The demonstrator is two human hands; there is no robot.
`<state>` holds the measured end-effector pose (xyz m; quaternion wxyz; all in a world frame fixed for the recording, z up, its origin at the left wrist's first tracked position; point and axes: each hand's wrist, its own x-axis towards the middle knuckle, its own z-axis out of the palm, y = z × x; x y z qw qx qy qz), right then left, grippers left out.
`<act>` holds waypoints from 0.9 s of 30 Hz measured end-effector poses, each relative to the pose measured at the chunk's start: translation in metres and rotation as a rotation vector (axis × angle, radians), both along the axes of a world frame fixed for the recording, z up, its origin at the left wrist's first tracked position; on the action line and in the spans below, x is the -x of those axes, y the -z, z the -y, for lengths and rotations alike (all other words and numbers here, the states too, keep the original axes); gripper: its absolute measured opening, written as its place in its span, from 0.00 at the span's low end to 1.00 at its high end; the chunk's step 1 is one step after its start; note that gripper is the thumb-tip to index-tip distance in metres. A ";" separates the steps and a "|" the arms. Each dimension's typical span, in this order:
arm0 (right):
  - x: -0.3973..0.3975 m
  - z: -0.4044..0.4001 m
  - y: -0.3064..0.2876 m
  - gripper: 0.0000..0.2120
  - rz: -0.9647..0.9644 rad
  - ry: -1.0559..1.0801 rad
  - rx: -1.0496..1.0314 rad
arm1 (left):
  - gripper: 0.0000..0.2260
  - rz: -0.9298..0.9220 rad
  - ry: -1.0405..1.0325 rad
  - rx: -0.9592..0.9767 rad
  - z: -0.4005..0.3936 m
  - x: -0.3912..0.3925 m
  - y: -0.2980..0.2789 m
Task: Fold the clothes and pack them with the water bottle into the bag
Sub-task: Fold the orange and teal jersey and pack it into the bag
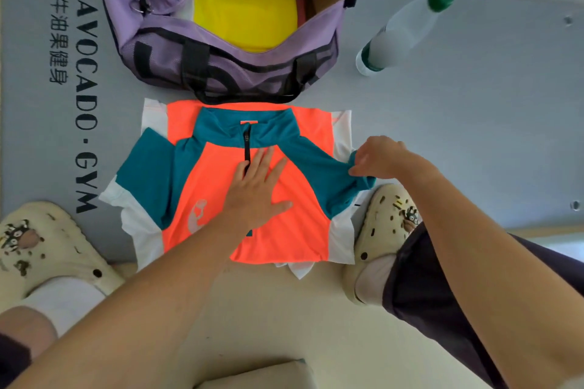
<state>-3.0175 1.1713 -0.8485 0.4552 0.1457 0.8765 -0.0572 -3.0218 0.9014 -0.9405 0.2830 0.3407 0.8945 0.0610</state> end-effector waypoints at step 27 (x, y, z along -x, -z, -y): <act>-0.053 -0.020 -0.014 0.12 -0.159 0.490 0.101 | 0.19 0.271 -0.481 -0.428 -0.038 -0.015 -0.054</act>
